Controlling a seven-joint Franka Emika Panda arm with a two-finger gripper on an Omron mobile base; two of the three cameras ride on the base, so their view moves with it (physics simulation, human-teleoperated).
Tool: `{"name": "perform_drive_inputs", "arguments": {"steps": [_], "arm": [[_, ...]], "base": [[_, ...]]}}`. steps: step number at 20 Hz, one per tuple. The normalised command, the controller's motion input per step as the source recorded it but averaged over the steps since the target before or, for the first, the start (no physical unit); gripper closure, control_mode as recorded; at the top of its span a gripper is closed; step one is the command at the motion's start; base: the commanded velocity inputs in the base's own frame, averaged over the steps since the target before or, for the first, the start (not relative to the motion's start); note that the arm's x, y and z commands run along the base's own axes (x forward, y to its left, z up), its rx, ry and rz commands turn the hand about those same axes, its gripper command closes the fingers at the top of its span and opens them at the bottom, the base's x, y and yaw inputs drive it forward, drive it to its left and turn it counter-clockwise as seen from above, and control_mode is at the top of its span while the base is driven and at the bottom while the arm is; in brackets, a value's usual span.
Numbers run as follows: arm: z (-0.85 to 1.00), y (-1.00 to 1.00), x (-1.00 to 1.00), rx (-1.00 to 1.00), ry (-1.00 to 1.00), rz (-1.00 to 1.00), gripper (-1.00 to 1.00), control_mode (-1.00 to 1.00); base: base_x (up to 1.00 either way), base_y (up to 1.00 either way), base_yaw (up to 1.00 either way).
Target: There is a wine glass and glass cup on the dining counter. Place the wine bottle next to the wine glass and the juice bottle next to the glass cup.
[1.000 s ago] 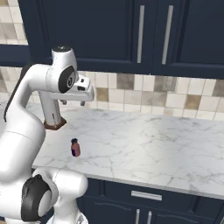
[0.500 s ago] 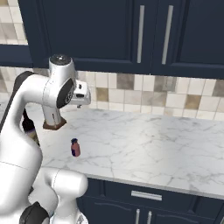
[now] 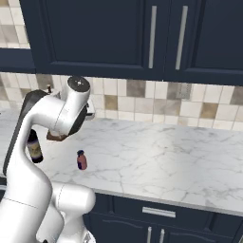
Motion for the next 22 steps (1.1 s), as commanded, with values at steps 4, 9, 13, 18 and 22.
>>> {"name": "perform_drive_inputs", "arguments": {"steps": [4,9,13,18,22], "arm": [[-0.13,0.14,-0.21,0.00,-0.01,0.12,-1.00,-1.00],[-0.14,0.09,-0.06,-0.05,0.00,0.10,-1.00,-1.00],[-0.12,0.13,-0.08,-0.01,-0.08,0.26,-1.00,-1.00],[-0.07,0.16,-0.19,0.00,-0.14,0.27,-1.00,-1.00],[-0.08,0.20,-0.12,-0.02,-0.18,0.21,-1.00,-1.00]], "base": [[0.00,0.00,0.00],[0.00,0.00,0.00],[0.00,0.00,0.00],[0.00,0.00,0.00],[0.00,0.00,0.00]]}}
